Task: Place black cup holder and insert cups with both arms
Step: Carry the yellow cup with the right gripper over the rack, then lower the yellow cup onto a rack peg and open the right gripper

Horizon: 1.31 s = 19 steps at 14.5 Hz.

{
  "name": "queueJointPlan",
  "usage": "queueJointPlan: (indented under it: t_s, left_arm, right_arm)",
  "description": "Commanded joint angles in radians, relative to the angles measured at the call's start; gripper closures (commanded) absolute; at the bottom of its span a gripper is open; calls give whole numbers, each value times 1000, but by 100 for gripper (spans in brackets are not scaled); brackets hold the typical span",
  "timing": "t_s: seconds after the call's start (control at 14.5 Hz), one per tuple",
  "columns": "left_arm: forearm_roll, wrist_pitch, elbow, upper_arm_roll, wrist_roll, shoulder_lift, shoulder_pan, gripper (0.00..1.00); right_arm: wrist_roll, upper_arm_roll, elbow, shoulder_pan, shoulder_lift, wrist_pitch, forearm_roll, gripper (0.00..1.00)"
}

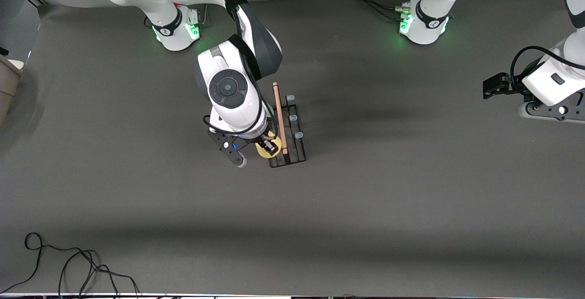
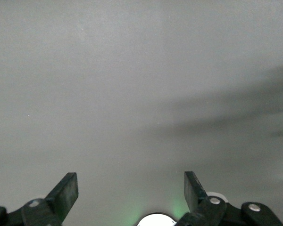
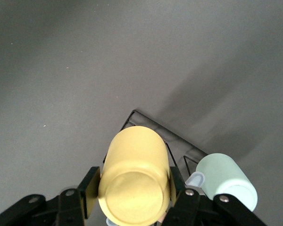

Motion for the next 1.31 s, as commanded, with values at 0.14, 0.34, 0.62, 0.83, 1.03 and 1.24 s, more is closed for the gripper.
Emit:
queueJointPlan:
  t_s: [0.14,0.34,0.62,0.83,1.03,1.24]
  left_arm:
    - [9,-18,22,-2,8,8,2,0]
    - [9,-18,22,-2,8,8,2,0]
    - [9,-18,22,-2,8,8,2,0]
    - [7,-18,22,-2,8,8,2,0]
    - [7,-18,22,-2,8,8,4,0]
    - [6,-18,22,0,8,8,2,0]
  right_arm:
    - [1,-11,-40,10,-30,2,14,100]
    - [1,-10,-52,14,-13,16,15,100]
    - [-1,-8,-100,17,-5,77,33,100]
    - [-1,-7,-98,17,13,79,35,100]
    - [-1,12,-92,15,38,79,33,70]
    - [-4,7,-81,3,4,63,24,0]
